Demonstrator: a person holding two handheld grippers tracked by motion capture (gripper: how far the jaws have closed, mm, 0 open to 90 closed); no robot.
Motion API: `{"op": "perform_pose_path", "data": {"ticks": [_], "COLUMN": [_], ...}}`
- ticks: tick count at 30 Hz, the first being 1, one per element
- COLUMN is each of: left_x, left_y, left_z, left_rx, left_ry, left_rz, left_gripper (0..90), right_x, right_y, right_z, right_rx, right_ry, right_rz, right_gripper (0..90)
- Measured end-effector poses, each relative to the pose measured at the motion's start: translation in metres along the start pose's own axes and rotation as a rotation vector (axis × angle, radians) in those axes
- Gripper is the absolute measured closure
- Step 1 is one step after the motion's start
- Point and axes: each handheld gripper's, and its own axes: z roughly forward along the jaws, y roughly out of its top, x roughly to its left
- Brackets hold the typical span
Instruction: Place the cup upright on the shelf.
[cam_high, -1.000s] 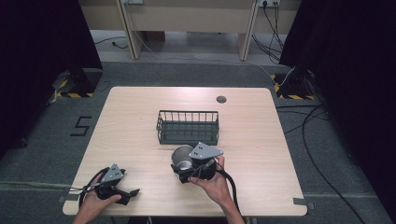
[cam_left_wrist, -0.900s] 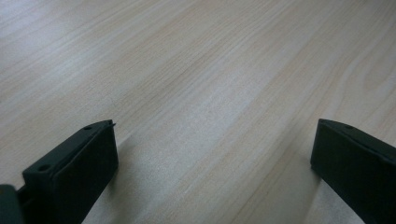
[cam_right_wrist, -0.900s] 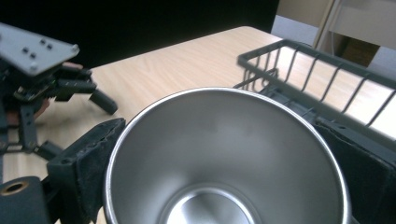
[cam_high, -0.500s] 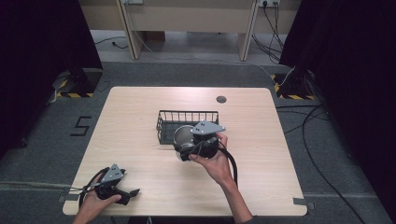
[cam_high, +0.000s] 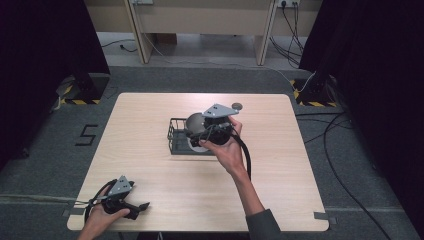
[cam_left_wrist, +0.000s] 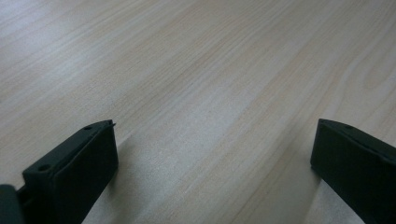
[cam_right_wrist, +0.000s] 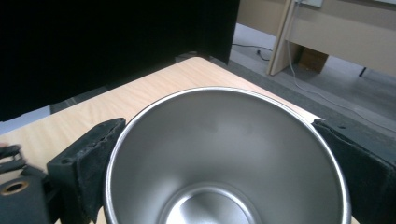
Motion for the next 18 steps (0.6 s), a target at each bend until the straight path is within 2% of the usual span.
{"op": "perform_pose_path", "data": {"ticks": [18], "left_x": [0.000], "left_y": [0.000], "left_z": [0.000], "left_rx": [-0.001], "left_ry": [0.000], "left_rz": [0.000], "left_gripper": [0.0], "right_x": [-0.032], "right_y": [0.012], "right_z": [0.039], "right_rx": [0.039], "right_ry": [-0.070], "right_rz": [0.065], "right_gripper": [6.6]}}
